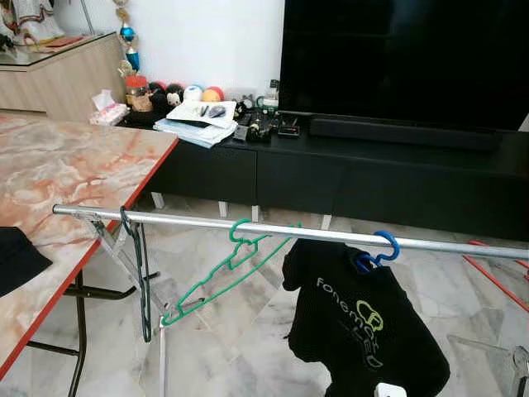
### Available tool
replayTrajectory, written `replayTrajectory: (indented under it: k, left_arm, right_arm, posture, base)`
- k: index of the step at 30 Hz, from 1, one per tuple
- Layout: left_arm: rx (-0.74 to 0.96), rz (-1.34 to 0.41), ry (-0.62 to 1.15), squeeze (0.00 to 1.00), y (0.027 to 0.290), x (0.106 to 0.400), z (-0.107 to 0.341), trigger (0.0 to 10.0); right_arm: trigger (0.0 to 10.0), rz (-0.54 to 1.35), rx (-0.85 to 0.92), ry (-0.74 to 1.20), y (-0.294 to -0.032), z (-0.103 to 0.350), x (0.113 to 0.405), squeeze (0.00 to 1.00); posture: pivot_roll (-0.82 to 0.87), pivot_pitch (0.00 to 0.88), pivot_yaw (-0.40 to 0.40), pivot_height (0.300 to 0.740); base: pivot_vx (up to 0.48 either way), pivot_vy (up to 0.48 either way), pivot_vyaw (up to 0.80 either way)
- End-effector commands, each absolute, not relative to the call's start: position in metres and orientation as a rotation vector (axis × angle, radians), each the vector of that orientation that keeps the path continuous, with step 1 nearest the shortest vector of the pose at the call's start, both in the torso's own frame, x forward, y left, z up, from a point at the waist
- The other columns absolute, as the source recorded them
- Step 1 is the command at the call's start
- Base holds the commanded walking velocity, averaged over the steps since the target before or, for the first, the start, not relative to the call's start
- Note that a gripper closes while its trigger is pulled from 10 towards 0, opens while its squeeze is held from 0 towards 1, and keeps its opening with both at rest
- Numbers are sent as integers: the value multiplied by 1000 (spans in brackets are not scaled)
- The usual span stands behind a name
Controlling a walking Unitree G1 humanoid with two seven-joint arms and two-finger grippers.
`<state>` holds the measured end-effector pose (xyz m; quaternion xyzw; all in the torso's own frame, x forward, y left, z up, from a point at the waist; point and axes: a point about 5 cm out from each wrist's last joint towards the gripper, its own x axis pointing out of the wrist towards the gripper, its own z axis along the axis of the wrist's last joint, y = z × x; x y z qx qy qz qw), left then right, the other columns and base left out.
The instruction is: Hang hanger
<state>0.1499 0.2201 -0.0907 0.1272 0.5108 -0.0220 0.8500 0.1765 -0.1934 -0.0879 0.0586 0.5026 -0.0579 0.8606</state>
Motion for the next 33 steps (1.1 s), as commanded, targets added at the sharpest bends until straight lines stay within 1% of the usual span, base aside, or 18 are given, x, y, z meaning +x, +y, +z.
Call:
replayTrajectory:
  k: [1, 25, 29, 33]
  left_arm:
    - [284, -44, 1097, 0, 221, 145, -93, 10000]
    - [264, -43, 1099, 0, 217, 145, -96, 10000]
    - [236, 5, 1099, 0, 221, 144, -95, 10000]
    - [245, -7, 1111, 0, 223, 141, -96, 10000]
  right_arm:
    - [10000, -122, 120, 1054, -194, -88, 177, 0]
    - [10000, -104, 90, 1062, -194, -88, 176, 0]
    - [10000, -102, 87, 1062, -195, -88, 175, 0]
    - [10000, -104, 89, 1061, -194, -88, 175, 0]
  posture:
    - [158, 0, -1, 740]
    - [152, 0, -6, 740]
    - [146, 0, -6, 740]
    - [143, 0, -1, 740]
  base:
    - [0, 0, 0]
    - [0, 0, 0]
    - [0, 0, 0]
    - [-122, 0, 0]
